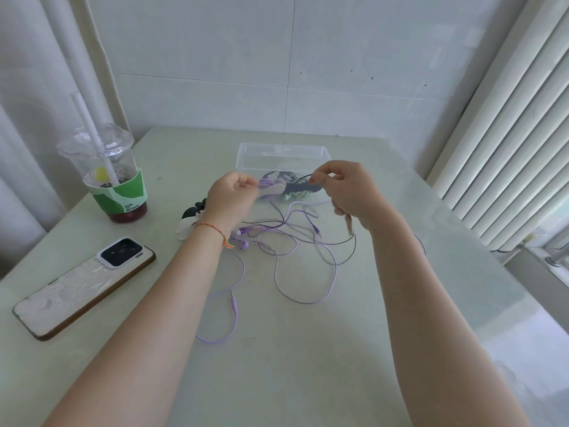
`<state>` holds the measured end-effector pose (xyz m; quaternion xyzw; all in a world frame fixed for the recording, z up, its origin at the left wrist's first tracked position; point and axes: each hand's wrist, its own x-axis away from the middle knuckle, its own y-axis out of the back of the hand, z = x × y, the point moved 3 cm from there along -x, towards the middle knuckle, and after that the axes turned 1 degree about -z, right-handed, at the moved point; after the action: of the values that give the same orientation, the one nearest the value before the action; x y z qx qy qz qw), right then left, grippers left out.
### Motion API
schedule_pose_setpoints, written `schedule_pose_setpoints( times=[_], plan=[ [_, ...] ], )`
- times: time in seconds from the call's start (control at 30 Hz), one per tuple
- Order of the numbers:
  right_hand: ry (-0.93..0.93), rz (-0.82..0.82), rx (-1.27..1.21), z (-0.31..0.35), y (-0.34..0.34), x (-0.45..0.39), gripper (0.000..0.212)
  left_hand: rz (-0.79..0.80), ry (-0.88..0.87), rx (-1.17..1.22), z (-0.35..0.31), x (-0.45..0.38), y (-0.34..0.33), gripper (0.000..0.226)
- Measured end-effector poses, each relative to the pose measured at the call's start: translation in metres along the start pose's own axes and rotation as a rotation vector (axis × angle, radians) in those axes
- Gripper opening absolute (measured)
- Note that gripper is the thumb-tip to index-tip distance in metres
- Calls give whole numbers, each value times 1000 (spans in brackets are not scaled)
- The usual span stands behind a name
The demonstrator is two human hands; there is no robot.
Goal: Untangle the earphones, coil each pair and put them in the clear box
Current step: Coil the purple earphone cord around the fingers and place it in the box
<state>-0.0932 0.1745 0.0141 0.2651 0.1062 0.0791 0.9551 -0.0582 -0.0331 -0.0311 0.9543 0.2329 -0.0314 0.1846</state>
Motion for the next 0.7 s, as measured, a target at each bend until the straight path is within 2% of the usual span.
schedule_pose_setpoints(
  times=[0.07,0.13,0.2,0.27,0.33,0.4,0.47,0.57,0.63,0.7],
  plan=[
    [16,82,23,4,-5,3,16,137,-92,122,-14,8,-6,20],
    [30,163,43,10,-12,8,15,368,-167,226,-24,14,-15,34],
    [28,219,9,15,-17,11,14,458,-193,186,-25,20,-23,31],
    [29,204,65,14,-15,12,19,331,-186,36,-23,21,-22,16],
    [18,144,174,9,-9,9,17,105,-131,-23,-15,13,-12,10],
    [-19,-15,225,0,1,2,14,-47,2,103,-5,3,1,18],
    [-113,-252,258,-14,16,-4,16,-118,112,326,3,-5,11,23],
    [-261,-443,313,-30,33,-3,18,-129,168,388,7,-11,20,28],
    [-310,-425,404,-35,35,-5,18,-50,188,473,4,-10,19,35],
    [-315,-332,516,-33,30,-7,19,49,176,474,0,-7,13,35]
  ],
)
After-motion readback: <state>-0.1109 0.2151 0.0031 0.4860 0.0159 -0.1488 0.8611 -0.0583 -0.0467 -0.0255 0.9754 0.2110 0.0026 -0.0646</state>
